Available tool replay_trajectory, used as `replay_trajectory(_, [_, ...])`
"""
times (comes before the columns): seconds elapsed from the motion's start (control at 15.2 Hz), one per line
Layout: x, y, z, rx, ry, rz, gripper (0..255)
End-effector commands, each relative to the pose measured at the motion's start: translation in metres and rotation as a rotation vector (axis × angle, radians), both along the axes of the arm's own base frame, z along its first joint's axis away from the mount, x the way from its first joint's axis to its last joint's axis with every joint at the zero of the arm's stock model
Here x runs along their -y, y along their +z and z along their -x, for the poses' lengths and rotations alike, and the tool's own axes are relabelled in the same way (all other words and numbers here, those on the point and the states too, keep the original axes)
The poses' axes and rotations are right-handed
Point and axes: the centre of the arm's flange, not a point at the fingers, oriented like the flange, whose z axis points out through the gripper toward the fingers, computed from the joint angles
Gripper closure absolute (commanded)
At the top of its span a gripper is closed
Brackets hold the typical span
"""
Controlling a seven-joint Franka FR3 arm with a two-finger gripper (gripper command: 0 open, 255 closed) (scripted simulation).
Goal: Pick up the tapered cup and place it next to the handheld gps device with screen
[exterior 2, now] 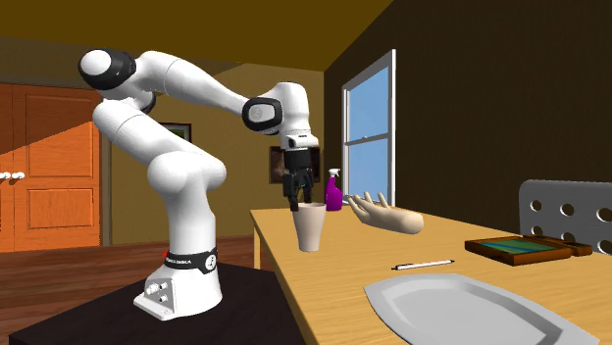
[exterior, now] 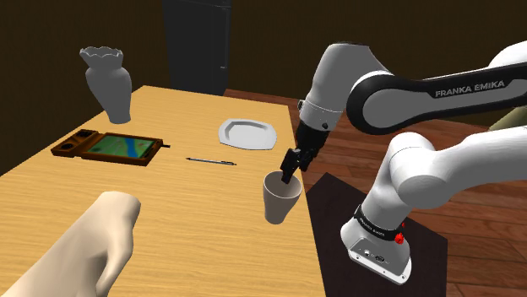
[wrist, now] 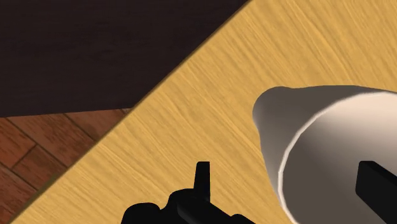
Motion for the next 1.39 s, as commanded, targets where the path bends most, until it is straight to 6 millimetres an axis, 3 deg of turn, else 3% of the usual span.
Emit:
replay_trajectory(0.0, [-0.002,-0.01,-0.001,0.0,-0.001,-0.001,0])
replay_trajectory(0.2, [-0.004,-0.028,-0.002,0.0,-0.001,-0.001,0])
replay_trajectory(0.73, [-0.004,-0.028,-0.002,0.0,-0.001,-0.001,0])
replay_trajectory(0.79, [-0.004,-0.028,-0.002,0.0,-0.001,-0.001,255])
replay_trajectory(1.32, [-0.004,-0.028,-0.002,0.0,-0.001,-0.001,255])
